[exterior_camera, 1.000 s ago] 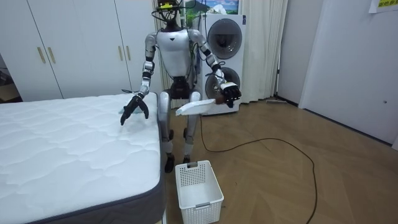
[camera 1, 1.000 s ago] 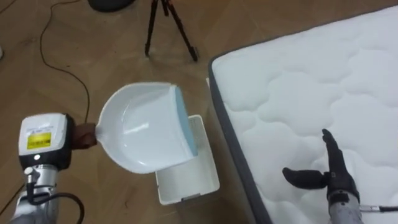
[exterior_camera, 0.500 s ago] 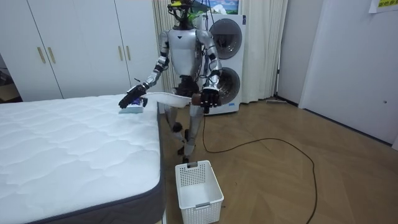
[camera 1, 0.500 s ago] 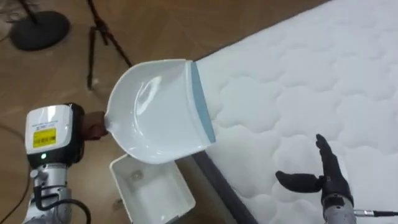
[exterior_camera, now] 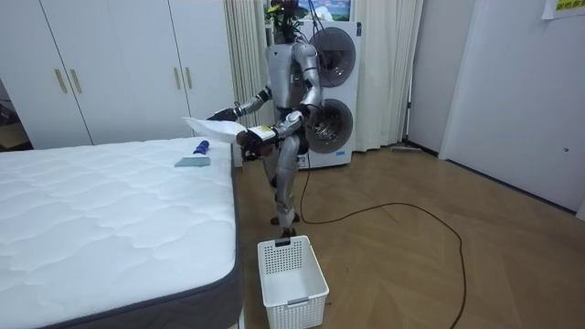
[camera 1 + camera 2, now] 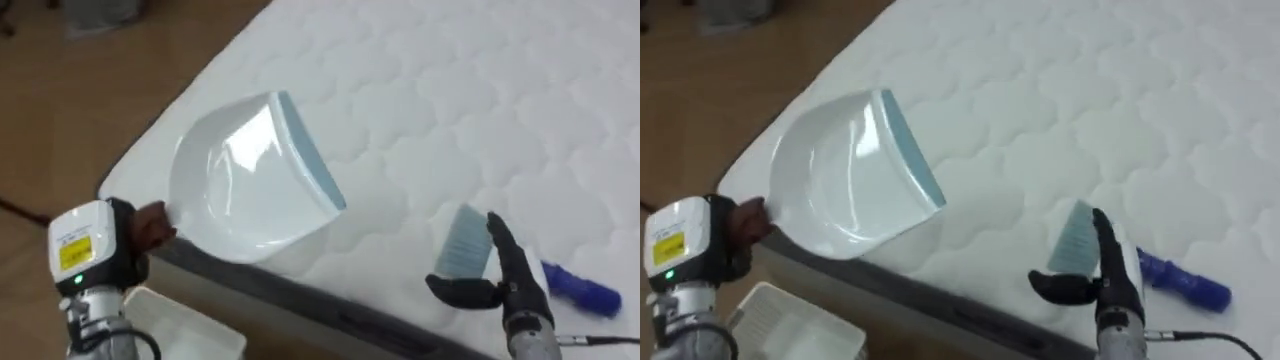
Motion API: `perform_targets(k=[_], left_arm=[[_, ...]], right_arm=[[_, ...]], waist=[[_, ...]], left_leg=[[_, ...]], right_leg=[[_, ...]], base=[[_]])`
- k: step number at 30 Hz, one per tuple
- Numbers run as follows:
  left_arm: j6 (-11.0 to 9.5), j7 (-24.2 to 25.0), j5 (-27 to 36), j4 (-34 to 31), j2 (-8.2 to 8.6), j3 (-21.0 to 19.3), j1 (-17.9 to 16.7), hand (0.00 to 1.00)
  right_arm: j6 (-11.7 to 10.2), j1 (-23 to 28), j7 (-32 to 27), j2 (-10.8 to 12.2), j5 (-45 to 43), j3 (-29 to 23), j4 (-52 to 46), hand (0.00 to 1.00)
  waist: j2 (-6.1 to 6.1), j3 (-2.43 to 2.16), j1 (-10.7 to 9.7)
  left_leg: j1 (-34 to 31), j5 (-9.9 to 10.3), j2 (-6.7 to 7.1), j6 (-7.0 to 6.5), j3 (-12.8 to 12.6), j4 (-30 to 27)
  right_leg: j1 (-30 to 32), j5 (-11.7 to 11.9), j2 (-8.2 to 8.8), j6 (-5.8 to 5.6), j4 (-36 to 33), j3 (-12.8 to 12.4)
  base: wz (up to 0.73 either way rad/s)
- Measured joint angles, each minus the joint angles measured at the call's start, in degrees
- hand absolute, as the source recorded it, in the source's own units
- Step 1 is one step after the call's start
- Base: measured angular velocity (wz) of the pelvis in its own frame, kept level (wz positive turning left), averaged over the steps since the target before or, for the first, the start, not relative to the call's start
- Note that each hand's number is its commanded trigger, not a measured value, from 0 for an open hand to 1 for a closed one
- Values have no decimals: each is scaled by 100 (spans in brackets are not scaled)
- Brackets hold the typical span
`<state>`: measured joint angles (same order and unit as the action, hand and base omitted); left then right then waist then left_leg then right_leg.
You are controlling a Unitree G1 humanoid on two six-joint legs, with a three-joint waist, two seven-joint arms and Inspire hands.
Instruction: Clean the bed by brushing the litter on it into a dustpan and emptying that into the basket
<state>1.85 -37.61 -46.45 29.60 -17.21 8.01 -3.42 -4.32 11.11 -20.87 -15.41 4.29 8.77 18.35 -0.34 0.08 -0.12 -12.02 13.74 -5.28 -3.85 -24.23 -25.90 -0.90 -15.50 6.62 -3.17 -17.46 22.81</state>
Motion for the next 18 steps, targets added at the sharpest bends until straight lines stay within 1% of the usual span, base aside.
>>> perform_targets(k=[1,2,3,4,5,6,7,8,9,10,11,12,13,14,16,17,18], left_arm=[[-94,0,38,-66,33,144,-106,100],[-150,0,94,-108,66,177,-155,100],[-234,-3,196,-197,141,180,-247,100],[-283,-4,324,-359,161,170,-398,100],[-308,-3,359,-425,163,148,-474,100],[-344,-2,385,-528,164,103,-585,100],[-360,0,410,-559,161,92,-601,100],[-375,0,413,-560,160,86,-602,100],[-400,0,414,-560,162,74,-607,100],[-439,0,417,-559,162,59,-607,100],[-454,0,418,-558,167,47,-607,100],[-486,-1,430,-554,192,18,-609,100],[-515,-1,445,-537,224,17,-615,100],[-538,1,488,-528,234,20,-622,100],[-619,35,677,-525,235,60,-601,100],[-629,41,712,-525,235,67,-588,100],[-634,73,757,-527,236,92,-558,93]], right_arm=[[-20,-1,-26,-2,0,-60,-1,0],[-63,-4,-22,-3,0,-72,-1,0],[-140,-3,-6,6,0,-48,-1,0],[-191,-2,55,12,-10,13,-4,0],[-200,-3,94,12,-12,43,-15,0],[-201,27,152,10,-14,71,-97,0],[-220,66,211,4,-20,70,-147,0],[-220,76,242,3,-20,71,-158,0],[-220,77,286,3,-22,70,-173,0],[-221,72,292,4,-42,70,-200,0],[-229,67,293,4,-66,70,-207,0],[-240,59,297,5,-118,69,-207,0],[-240,72,299,4,-118,65,-204,0],[-240,70,299,6,-121,64,-205,0],[-240,68,297,5,-124,65,-204,0],[-240,67,297,6,-122,64,-204,0],[-239,68,295,9,-117,64,-203,0]], waist=[[25,-6,24],[49,4,51],[102,22,113],[115,12,226],[118,10,269],[125,4,290],[125,3,291],[116,-3,294],[105,-13,306],[104,-13,338],[107,-14,340],[116,-18,333],[119,-17,239],[124,-15,192],[136,-12,76],[140,-13,52],[159,-4,23]], left_leg=[[133,-26,17,45,-61,69],[190,-30,29,53,-45,92],[287,-53,126,91,200,153],[394,-109,311,173,632,307],[457,-147,401,193,858,406],[569,-196,514,200,1103,581],[667,-231,525,146,1121,717],[714,-242,522,127,1121,778],[815,-258,511,95,1128,890],[892,-251,501,97,1277,967],[924,-246,494,107,1351,1001],[996,-234,469,132,1361,1065],[1089,-233,466,148,1356,1119],[1138,-230,468,156,1356,1144],[1223,-203,473,196,1356,1144],[1233,-190,480,203,1357,1148],[1252,-150,478,209,1356,1150]], right_leg=[[-2,11,-28,17,-1,-258],[0,19,-36,30,-2,-368],[34,46,-65,59,-2,-622],[118,101,-76,98,-17,-927],[154,145,-85,113,-18,-1069],[207,198,-118,138,-12,-1301],[231,218,-162,160,1,-1465],[246,228,-183,176,9,-1538],[250,254,-246,209,52,-1702],[254,314,-320,258,123,-1858],[239,353,-357,276,180,-1925],[187,396,-405,307,236,-2005],[142,403,-430,310,272,-2114],[122,403,-440,310,270,-2131],[108,403,-484,311,253,-2270],[109,403,-488,311,247,-2282],[116,401,-508,313,201,-2300]], base=[[-52],[-79],[-107],[-117],[-115],[-94],[-85],[-74],[-87],[-88],[-85],[-56],[-48],[-37],[-40],[-35],[-30]])
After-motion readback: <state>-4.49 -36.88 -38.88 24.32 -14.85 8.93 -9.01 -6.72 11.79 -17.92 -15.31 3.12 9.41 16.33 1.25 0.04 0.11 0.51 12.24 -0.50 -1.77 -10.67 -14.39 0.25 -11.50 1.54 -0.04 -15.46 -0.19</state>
